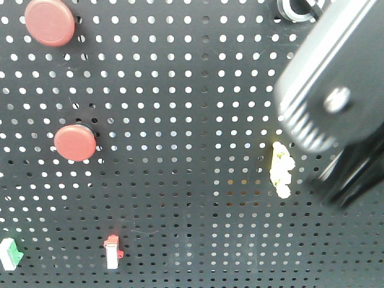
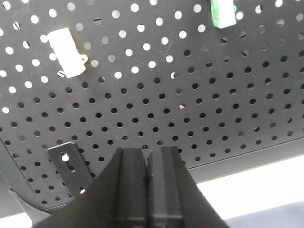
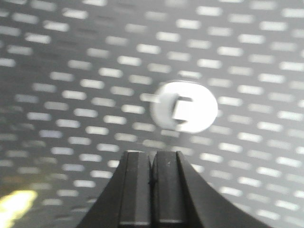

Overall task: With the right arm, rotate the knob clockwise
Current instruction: 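Align the open right gripper fingers around the knob's slotted bar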

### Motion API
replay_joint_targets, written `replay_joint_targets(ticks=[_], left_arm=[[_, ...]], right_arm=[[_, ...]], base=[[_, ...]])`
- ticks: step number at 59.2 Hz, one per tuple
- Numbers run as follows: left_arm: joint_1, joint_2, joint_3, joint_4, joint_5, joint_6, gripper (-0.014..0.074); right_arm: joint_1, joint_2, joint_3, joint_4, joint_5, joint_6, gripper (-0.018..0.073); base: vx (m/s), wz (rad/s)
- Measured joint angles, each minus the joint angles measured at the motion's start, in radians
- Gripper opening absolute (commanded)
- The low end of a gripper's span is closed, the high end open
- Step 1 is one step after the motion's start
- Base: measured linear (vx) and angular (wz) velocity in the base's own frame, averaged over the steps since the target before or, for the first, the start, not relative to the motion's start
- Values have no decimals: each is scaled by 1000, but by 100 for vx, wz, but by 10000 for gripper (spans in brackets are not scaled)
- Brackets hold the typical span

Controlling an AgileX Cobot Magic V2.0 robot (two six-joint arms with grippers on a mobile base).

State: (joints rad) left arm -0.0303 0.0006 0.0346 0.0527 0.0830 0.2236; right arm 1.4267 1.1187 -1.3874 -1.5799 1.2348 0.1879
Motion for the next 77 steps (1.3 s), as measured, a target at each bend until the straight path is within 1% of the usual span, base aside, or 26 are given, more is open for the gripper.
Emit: replay_joint_targets(ticks=[6,11,28,38,47,56,61,68,77], left_arm=[[0,0,0,0,0,0,-6],[0,0,0,0,0,0,-6],[0,0,0,0,0,0,-6],[0,0,0,0,0,0,-6],[0,0,0,0,0,0,-6],[0,0,0,0,0,0,-6],[0,0,0,0,0,0,-6],[0,0,0,0,0,0,-6],[0,0,0,0,0,0,-6]], right_arm=[[0,0,0,-51,3,33,262],[0,0,-5,-64,4,56,291],[0,0,-76,-71,-1,90,294],[0,-7,-93,-67,-61,96,294],[-15,-7,-93,-26,-109,96,294],[-97,-1,-93,25,-138,110,294],[-157,3,-93,54,-161,112,294],[-222,8,-93,135,-186,117,294],[-236,9,-93,198,-254,117,294]], base=[[0,0],[0,0],[0,0],[0,0],[0,0],[0,0],[0,0],[0,0],[0,0]])
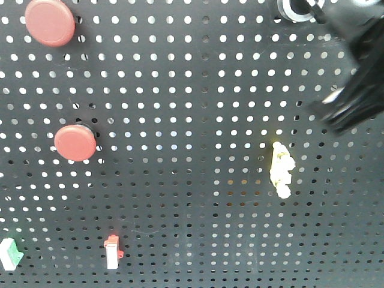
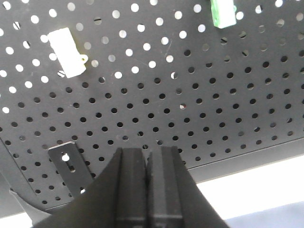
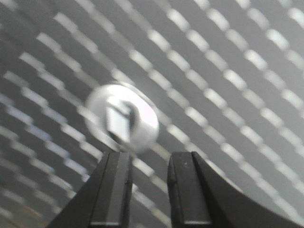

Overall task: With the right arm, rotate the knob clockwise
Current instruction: 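Align the open right gripper fingers around the knob's slotted bar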

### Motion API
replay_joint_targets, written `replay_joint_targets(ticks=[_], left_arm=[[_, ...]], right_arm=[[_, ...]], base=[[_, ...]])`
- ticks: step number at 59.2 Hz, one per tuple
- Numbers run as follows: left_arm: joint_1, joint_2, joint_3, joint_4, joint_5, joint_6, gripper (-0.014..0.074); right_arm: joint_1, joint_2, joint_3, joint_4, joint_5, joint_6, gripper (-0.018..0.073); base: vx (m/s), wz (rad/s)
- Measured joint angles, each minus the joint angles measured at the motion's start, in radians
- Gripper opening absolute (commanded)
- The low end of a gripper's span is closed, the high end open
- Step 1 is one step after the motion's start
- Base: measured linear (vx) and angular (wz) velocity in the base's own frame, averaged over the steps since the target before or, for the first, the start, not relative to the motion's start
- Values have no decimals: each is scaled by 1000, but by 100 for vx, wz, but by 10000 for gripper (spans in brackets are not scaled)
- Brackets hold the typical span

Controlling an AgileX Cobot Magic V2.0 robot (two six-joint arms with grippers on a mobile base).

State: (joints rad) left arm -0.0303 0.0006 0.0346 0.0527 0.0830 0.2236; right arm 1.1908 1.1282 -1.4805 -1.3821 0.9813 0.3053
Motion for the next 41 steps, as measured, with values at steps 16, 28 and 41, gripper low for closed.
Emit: replay_joint_targets(ticks=[16,28,41], left_arm=[[0,0,0,0,0,0,-6],[0,0,0,0,0,0,-6],[0,0,0,0,0,0,-6]], right_arm=[[-1,33,0,1,-35,0,294],[-2,58,0,-66,-13,0,292],[-2,64,0,-79,15,0,292]], base=[[0,0],[0,0],[0,0]])
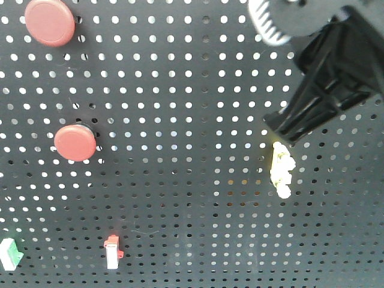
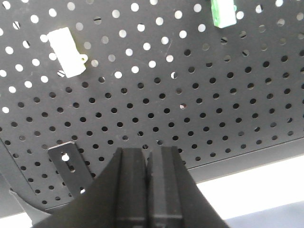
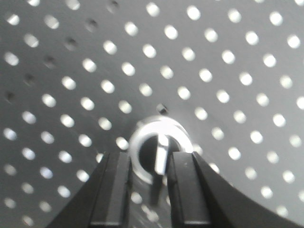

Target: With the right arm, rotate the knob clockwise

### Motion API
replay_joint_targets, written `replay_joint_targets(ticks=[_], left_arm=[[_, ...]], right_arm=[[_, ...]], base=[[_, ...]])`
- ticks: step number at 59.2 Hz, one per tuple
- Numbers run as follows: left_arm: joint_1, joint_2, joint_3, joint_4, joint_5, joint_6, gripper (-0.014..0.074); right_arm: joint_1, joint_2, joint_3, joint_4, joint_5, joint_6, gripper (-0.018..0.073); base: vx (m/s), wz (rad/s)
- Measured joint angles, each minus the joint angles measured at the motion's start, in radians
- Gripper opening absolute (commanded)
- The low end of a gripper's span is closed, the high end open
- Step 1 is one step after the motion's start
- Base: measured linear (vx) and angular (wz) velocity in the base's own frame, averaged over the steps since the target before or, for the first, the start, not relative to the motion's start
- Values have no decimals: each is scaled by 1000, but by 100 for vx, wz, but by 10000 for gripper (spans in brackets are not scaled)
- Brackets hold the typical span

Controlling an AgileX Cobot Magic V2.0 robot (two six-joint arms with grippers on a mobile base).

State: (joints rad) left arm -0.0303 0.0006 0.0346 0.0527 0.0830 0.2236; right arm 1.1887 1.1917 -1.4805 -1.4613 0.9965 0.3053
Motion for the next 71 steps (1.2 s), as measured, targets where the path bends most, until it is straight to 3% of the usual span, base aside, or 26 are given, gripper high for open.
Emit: replay_joint_targets(ticks=[35,54,61,71], left_arm=[[0,0,0,0,0,0,-6],[0,0,0,0,0,0,-6],[0,0,0,0,0,0,-6],[0,0,0,0,0,0,-6]], right_arm=[[-1,0,0,-2,31,0,240],[-79,-3,0,38,-37,52,235],[-85,-3,0,50,-48,54,173],[-85,-6,0,68,-57,54,-13]], base=[[0,0],[0,0],[0,0],[0,0]])
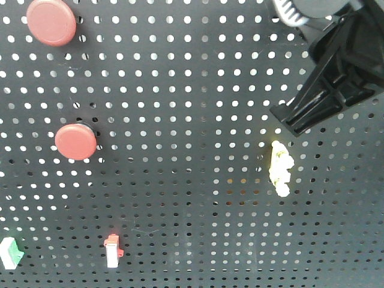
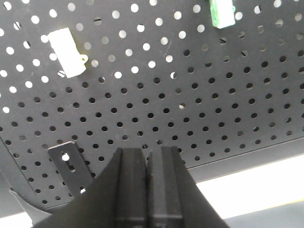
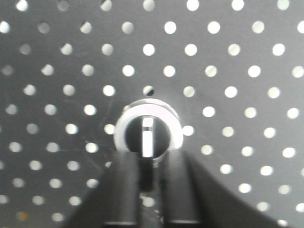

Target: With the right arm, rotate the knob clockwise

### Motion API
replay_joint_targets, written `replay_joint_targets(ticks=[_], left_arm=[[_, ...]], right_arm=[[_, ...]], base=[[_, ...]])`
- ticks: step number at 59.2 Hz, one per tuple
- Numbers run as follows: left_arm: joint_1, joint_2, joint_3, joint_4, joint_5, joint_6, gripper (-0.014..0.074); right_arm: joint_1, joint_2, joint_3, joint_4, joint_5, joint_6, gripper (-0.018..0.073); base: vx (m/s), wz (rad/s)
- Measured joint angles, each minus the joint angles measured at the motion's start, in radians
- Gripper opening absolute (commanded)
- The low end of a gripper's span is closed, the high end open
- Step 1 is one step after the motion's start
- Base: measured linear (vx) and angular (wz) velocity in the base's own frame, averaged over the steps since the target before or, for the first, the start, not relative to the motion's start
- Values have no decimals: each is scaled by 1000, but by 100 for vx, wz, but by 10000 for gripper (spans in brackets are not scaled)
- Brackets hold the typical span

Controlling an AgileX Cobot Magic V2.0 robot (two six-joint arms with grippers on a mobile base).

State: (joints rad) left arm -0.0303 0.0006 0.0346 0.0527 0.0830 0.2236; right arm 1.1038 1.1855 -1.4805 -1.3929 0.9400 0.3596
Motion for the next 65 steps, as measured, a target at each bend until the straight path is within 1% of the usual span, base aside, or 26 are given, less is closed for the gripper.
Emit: replay_joint_targets(ticks=[15,23,30,37,49,65], left_arm=[[0,0,0,0,0,0,-6],[0,0,0,0,0,0,-6],[0,0,0,0,0,0,-6],[0,0,0,0,0,0,-6],[0,0,0,0,0,0,-6],[0,0,0,0,0,0,-6]], right_arm=[[-3,-1,0,17,-7,8,-10],[-3,-2,0,34,-13,76,-8],[-4,-2,-4,55,-18,186,-8],[-4,-5,-5,80,-34,324,-8],[-9,-10,-5,121,-66,571,-8],[-11,-12,-5,139,-86,915,-8]], base=[[0,0],[0,0],[0,0],[0,0],[0,0],[0,0]])
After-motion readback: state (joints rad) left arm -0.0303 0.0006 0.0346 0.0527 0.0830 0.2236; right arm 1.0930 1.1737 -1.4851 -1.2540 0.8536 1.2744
